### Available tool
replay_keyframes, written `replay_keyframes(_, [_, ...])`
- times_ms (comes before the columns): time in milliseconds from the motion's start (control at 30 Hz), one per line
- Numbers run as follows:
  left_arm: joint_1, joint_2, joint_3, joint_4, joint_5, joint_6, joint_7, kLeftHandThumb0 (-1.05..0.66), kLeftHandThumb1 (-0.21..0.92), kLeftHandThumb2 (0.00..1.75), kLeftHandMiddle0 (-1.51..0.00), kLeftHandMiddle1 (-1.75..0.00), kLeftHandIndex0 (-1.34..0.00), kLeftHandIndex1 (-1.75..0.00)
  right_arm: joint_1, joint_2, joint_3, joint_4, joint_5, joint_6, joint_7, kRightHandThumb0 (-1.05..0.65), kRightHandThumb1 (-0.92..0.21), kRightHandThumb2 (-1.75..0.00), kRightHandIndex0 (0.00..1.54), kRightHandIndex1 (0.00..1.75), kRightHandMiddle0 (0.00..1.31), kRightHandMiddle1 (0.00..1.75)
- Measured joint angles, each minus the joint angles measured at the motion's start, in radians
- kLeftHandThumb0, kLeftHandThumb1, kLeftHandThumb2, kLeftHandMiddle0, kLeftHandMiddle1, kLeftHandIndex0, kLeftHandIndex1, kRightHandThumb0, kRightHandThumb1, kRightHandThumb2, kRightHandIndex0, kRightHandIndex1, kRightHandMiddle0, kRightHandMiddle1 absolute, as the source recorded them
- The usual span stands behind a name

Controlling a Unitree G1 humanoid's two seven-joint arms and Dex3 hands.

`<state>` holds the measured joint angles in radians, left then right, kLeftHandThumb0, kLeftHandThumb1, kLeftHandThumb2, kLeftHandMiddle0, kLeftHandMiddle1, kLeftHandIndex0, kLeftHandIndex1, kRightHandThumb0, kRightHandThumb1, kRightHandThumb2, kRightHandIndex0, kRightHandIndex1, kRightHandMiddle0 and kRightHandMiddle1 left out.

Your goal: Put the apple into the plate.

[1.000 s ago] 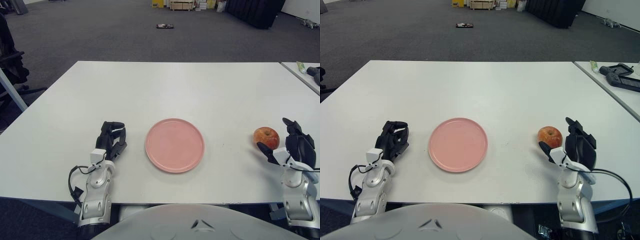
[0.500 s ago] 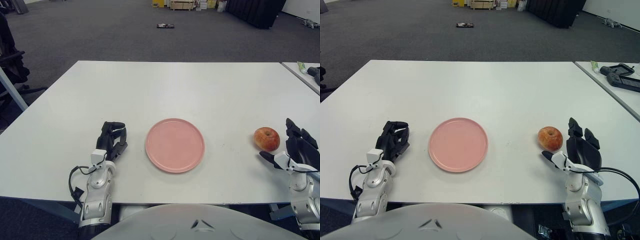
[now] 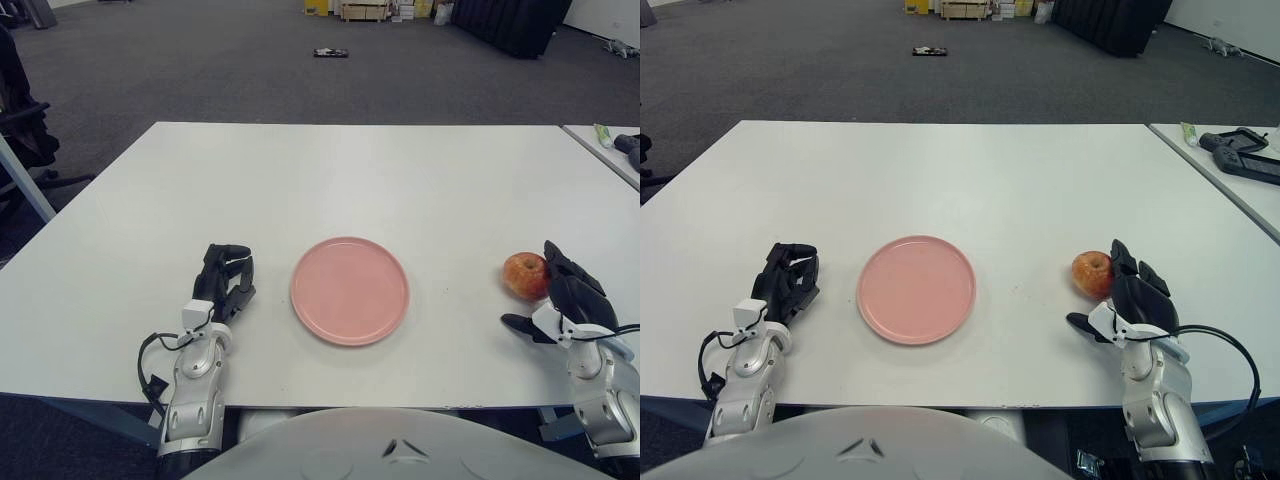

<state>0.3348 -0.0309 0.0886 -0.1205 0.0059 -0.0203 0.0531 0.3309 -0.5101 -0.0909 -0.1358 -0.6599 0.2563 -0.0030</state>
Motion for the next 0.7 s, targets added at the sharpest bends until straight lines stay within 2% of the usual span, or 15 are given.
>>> replay_keyframes(333, [0.005, -0.001, -0.005, -0.003, 0.005, 0.004, 0.005, -0.35, 0.92, 0.53, -0.46, -1.33, -0.2, -1.75, -0.176, -0.095, 0.037, 0.294, 0.009, -0.113, -0.028, -1.03, -0.61, -0.49, 0.0, 0.0, 0.0, 0.0])
replay_keyframes(700, [0.006, -0.003, -0.007, -0.004, 0.007, 0.005, 0.015, -0.35, 0.92, 0.53, -0.44, -1.34, -0.2, -1.75, -0.237, -0.126, 0.085, 0.364, 0.021, -0.183, -0.029, -1.02, -0.65, -0.5, 0.0, 0.0, 0.0, 0.0])
